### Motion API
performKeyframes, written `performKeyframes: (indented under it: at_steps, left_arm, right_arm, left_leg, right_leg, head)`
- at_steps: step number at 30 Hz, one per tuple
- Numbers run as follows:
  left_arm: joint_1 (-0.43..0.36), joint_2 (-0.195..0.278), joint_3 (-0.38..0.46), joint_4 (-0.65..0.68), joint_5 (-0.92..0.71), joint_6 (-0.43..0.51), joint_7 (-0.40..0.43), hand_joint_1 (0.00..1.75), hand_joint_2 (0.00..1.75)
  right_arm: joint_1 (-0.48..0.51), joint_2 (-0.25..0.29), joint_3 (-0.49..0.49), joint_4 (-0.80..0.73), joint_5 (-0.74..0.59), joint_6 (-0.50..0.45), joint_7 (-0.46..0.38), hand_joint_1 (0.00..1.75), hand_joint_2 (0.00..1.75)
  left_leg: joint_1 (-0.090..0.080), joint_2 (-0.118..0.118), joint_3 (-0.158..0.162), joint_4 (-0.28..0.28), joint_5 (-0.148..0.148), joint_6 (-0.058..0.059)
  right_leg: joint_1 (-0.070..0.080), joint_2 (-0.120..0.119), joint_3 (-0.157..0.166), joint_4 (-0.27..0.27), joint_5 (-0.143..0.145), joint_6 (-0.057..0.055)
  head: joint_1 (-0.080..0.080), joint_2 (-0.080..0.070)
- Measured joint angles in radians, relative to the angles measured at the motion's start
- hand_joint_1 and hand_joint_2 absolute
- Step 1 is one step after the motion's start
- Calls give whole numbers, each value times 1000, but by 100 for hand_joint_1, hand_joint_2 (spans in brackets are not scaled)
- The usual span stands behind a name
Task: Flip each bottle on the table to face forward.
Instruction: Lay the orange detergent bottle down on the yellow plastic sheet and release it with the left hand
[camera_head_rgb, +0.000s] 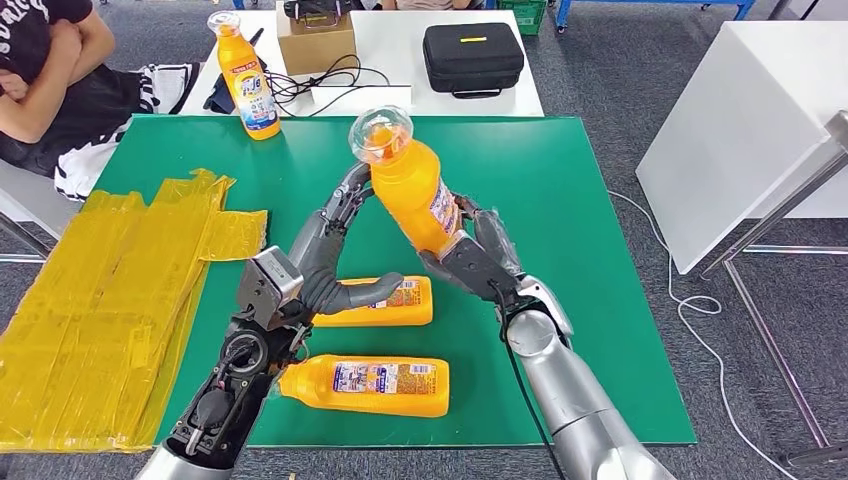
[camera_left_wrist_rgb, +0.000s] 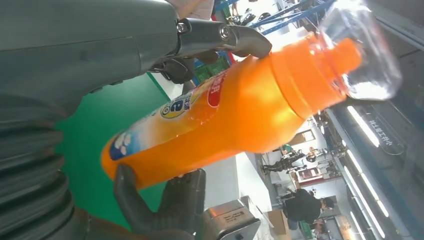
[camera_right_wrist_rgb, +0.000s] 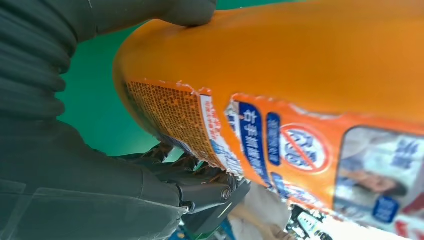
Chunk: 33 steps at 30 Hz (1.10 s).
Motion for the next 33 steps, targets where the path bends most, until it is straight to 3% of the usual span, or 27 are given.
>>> performKeyframes:
  at_steps: [13,33]
  left_arm:
    - [-1,0,0,12,6,0,1,0,175]
    - [-13,0,49,102,58,11,4,0,175]
  right_arm:
    - [0,12,28,0,4,6,-11,175,175]
    - [-20,48,195,28,-1,1,-34,175,175]
  left_leg:
    - [0,0,0,0,0,0]
    - [0,0,0,0,0,0]
  right_leg:
    - [0,0,0,0,0,0]
    - [0,0,0,0,0,0]
  head:
    - [0,0]
    - [0,0]
